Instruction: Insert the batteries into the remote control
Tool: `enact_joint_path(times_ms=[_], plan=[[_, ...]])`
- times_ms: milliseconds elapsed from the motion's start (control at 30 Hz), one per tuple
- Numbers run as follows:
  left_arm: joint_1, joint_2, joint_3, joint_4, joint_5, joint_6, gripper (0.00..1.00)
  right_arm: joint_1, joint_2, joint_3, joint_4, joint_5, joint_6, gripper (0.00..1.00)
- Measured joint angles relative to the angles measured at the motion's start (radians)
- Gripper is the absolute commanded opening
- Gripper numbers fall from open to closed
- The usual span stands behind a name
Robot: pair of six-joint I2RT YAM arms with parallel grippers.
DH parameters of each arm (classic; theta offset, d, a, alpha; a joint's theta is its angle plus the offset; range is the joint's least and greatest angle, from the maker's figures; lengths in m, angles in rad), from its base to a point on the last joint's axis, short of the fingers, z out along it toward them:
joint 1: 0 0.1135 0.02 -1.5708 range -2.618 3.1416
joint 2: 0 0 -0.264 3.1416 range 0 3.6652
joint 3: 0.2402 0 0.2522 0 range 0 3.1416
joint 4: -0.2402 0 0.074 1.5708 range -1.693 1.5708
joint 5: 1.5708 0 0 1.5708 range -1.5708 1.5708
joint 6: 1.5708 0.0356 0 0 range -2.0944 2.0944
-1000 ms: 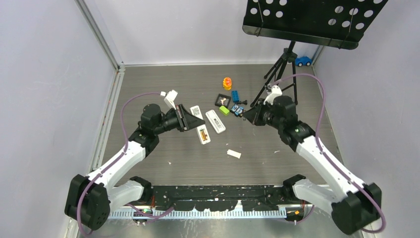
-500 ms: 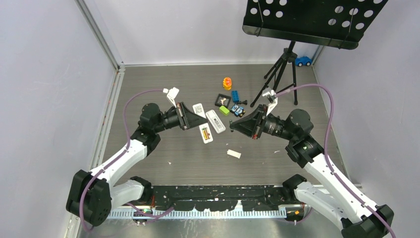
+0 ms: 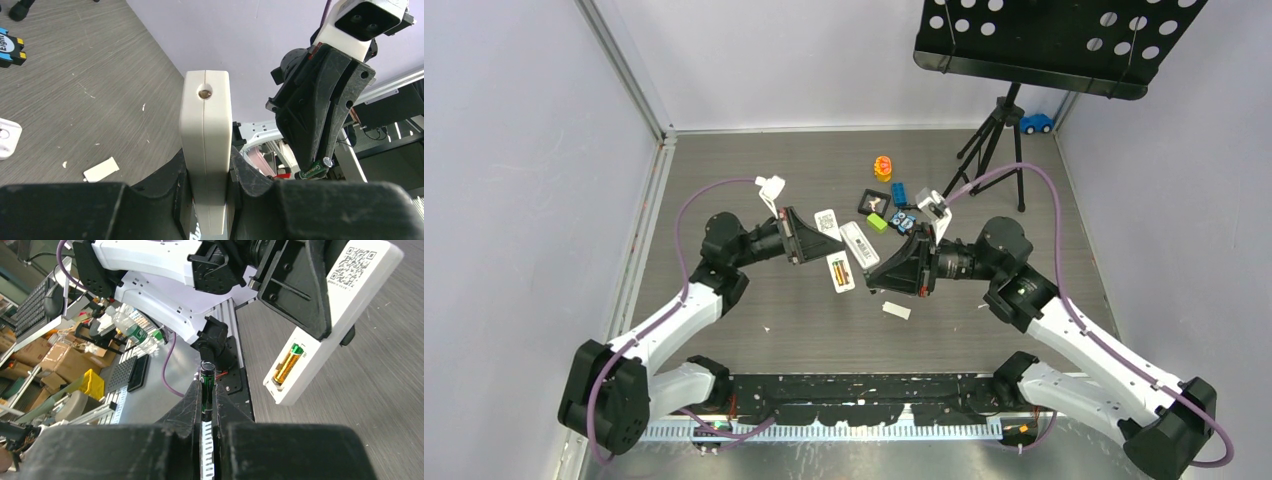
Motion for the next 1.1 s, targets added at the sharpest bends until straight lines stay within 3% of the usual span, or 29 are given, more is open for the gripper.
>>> enact_joint_path(times_ms=[333,667,1100], plan=[[0.000,-0.024,-0.026,0.023,-0.001,-0.010,0.00,0.060,0.054,0.055,-0.056,0.066,-0.041,0.02],[0.000,-0.032,-0.029,-0.080,-0.103,-0.039,0.00,0.080,0.243,0.354,-0.460,0.350,0.012,0.00],[0.000,0.063,-0.035,-0.103,-0.194,-0.111,0.00,0.165,0.443,0.488,-0.765,0.550,0.039,0.00]])
